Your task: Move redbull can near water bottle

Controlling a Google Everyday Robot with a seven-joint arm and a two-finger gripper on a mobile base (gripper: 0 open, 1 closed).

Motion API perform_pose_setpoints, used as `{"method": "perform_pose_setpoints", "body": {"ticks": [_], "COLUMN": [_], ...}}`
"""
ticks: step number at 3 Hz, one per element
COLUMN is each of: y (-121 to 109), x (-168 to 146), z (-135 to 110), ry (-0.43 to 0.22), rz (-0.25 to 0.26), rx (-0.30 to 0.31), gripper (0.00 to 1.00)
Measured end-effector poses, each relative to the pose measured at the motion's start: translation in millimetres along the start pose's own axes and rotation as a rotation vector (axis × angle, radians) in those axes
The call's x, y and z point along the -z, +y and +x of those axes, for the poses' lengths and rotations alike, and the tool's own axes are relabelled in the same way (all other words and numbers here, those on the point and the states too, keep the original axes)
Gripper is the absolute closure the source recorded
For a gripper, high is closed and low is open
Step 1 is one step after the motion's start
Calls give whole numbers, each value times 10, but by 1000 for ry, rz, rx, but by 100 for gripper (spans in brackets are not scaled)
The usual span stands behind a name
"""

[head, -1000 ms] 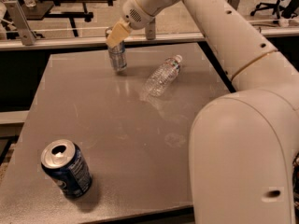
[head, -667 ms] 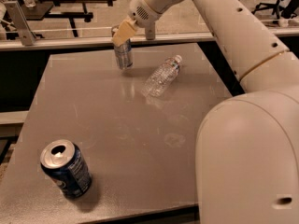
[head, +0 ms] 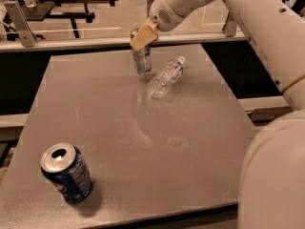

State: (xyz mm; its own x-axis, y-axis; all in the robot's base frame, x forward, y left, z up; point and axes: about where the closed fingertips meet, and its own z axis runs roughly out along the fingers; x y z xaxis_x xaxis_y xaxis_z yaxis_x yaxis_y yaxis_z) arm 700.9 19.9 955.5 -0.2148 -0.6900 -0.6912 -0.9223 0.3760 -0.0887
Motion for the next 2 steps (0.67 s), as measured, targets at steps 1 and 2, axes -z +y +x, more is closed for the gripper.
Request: {"method": "perform_pose_setpoints", "body": {"ticks": [1, 2], "y": [80, 133], "x": [99, 147], "z": [202, 282], "ry": [11, 13], "rz": [13, 31], "rx": [-17, -24], "gripper": [100, 80]}}
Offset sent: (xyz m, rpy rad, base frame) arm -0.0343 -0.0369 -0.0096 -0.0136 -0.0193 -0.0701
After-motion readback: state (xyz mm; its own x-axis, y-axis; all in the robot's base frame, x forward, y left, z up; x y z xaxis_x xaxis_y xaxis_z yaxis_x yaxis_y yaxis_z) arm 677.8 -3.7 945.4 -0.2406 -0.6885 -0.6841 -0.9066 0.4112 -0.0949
